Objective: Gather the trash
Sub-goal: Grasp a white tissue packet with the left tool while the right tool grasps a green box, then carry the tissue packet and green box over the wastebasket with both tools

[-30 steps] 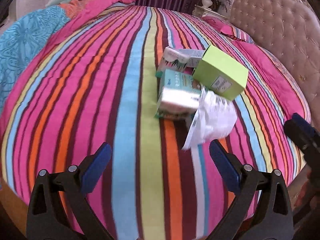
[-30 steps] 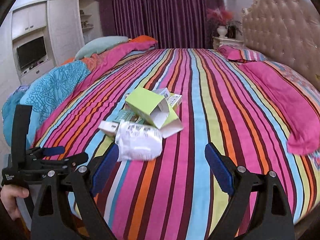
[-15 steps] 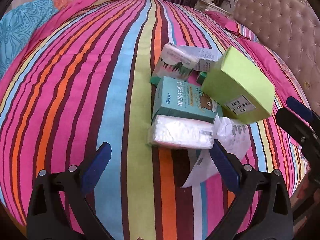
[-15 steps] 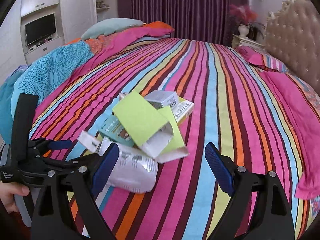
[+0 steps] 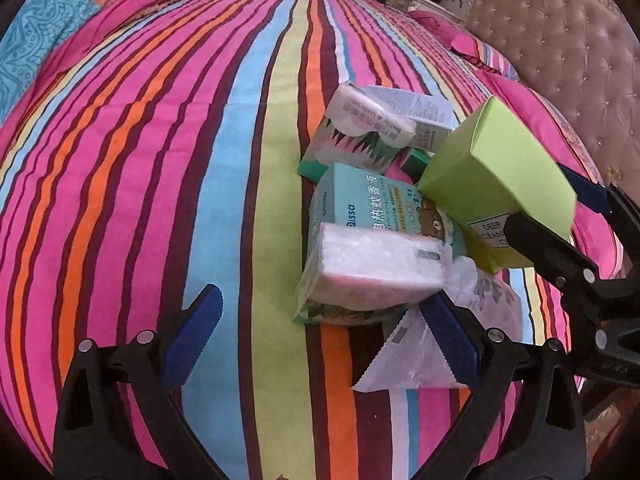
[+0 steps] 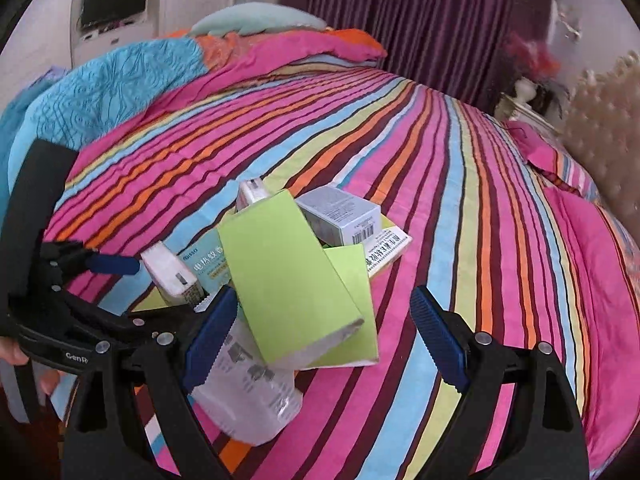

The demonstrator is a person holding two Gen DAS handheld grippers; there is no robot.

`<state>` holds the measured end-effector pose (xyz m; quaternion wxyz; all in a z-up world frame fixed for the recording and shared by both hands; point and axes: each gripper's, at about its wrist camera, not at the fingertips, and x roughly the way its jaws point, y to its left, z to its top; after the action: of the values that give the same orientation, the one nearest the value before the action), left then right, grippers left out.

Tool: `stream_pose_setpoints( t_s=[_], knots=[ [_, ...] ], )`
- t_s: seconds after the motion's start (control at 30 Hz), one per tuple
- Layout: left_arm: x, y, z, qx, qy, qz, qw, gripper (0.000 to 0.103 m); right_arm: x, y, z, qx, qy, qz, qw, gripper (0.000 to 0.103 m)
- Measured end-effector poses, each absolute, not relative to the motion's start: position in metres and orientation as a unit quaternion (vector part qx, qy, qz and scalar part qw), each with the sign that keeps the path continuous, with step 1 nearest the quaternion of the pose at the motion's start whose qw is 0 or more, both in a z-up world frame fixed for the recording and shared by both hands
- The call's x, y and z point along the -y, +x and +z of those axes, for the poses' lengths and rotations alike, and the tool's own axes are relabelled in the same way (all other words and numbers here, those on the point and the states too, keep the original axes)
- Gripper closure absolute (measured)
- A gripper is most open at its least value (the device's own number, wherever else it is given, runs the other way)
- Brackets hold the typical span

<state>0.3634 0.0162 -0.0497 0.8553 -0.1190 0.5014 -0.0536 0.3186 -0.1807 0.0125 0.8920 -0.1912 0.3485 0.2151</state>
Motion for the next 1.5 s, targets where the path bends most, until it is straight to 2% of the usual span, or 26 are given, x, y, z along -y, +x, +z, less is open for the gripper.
stream_pose_setpoints(
  t_s=[0.23,0.3,0.37,0.4,0.43,0.63,0.97,1.13,1.5],
  knots=[
    [-0.026,0.373,-0.065,-0.513,-0.143,-0.025,0.846,0.007,0.172,0.332,0.008,-0.364,-0.195,0.219,0.884,0.020],
    [-0.025,0.372,-0.065,-0.507,-0.141,-0.028,0.850,0.010,0.170,0.336,0.004,-0.373,-0.198,0.220,0.879,0.021],
    [-0.025,0.371,-0.064,-0.500,-0.142,-0.034,0.853,0.033,0.170,0.339,0.002,-0.382,-0.196,0.218,0.877,0.032],
    [-0.024,0.370,-0.063,-0.496,-0.145,-0.042,0.855,0.039,0.171,0.340,0.001,-0.388,-0.192,0.220,0.874,0.040],
    [-0.019,0.369,-0.060,-0.491,-0.153,-0.060,0.856,0.049,0.171,0.340,-0.001,-0.393,-0.186,0.220,0.873,0.043],
    [-0.008,0.362,-0.054,-0.489,-0.135,-0.067,0.859,0.049,0.186,0.328,0.003,-0.395,-0.142,0.213,0.882,0.046],
    [-0.030,0.330,-0.036,-0.472,-0.132,-0.069,0.869,0.049,0.248,0.306,0.023,-0.398,0.019,0.153,0.904,0.048],
    [-0.025,0.294,-0.020,-0.461,-0.100,-0.070,0.879,0.049,0.275,0.278,0.024,-0.405,0.098,0.147,0.897,0.050],
    [-0.013,0.201,-0.022,-0.471,-0.069,-0.089,0.875,0.049,0.305,0.190,0.018,-0.411,0.126,0.125,0.894,0.052]
  ],
)
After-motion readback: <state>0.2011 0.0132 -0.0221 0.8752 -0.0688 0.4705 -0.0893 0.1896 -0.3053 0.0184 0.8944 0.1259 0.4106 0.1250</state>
